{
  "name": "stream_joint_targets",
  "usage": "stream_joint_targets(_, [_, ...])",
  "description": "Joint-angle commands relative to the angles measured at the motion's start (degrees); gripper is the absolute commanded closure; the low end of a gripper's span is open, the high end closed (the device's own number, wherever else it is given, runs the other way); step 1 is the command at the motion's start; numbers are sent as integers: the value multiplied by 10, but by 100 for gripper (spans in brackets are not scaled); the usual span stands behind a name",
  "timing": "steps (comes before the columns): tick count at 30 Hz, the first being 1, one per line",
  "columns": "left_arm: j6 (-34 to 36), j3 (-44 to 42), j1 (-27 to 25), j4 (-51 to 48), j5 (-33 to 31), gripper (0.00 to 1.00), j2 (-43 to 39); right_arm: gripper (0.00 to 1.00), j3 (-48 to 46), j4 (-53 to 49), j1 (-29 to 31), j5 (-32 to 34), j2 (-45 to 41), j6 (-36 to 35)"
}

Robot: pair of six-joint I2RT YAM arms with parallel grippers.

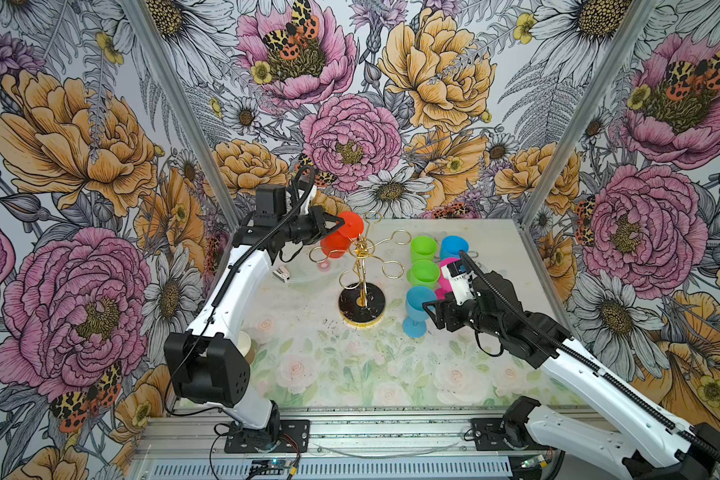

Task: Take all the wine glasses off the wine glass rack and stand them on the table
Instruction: 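Close the left gripper on the red glass foot and lift it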

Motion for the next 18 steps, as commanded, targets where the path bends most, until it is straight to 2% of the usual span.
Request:
stream_joint_targets(1, [-8, 31, -1, 4, 13, 100, 11, 24, -7, 17, 4, 8, -10, 5])
stream_joint_targets(9, [-51, 58, 23, 41, 9, 100, 39, 24, -10, 20, 4, 7, -14, 9])
stream_joint_targets(18, [-192, -18, 92, 242, 20, 100, 28, 24, -17, 20, 4, 7, -22, 14])
